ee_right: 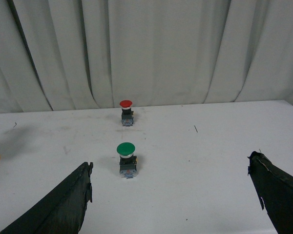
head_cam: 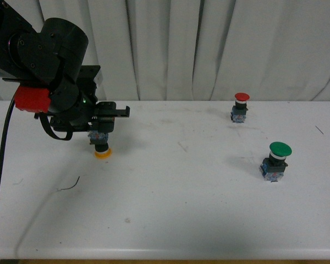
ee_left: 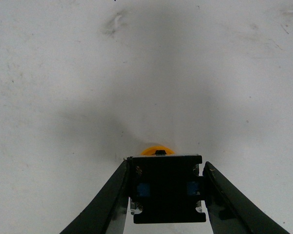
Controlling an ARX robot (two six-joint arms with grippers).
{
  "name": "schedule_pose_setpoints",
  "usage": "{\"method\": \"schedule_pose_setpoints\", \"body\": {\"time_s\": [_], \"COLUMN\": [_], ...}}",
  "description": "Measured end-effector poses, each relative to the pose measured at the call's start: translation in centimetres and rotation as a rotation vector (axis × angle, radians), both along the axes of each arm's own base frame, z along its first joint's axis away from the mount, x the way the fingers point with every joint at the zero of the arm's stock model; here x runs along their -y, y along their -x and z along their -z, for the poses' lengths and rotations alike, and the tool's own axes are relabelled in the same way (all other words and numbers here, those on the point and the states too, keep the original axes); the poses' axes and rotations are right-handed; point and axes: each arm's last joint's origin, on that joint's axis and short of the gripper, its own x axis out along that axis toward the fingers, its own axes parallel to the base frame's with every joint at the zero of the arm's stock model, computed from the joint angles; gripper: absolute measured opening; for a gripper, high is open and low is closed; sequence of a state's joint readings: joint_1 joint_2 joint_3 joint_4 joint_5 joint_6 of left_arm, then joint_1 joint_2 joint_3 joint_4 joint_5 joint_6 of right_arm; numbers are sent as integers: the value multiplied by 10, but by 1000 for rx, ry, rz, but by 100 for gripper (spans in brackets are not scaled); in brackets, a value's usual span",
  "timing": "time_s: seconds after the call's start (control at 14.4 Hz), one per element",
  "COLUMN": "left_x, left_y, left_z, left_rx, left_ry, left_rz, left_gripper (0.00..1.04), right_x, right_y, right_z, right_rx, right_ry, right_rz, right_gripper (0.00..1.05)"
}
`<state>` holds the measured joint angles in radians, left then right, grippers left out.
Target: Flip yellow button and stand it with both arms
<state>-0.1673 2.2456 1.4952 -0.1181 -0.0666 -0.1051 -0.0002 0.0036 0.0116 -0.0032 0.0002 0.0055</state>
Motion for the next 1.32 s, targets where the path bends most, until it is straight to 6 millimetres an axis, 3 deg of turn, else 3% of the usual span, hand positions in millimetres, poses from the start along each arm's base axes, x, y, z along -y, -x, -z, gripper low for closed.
{"method": "schedule_pose_setpoints", "body": {"time_s": [0.14,0.42,0.55,0.76,0.9,0.97,1.11,1.32], "left_x": [1,1,0,6,17,20,20,11], "left_y": [-2,-2,9,46,96,118,159,190], "left_z": [0,-1,-8,-73,-119,-125,-119,-118], "left_rx": [1,14,33,239,395,421,426,476], "left_ry": [6,15,35,90,118,126,136,197], "left_rz": [5,12,27,77,138,158,179,173], "left_gripper": [37,37,37,37,37,37,37,37], "right_x": [0,0,0,0,0,0,0,0], "right_y": [0,0,0,0,0,0,0,0], "right_z": [0,0,0,0,0,0,0,0], "right_rx": [0,0,0,0,0,0,0,0], "right_ry": [0,0,0,0,0,0,0,0], "right_rz": [0,0,0,0,0,0,0,0], "right_gripper": [98,98,98,98,98,98,98,98]}}
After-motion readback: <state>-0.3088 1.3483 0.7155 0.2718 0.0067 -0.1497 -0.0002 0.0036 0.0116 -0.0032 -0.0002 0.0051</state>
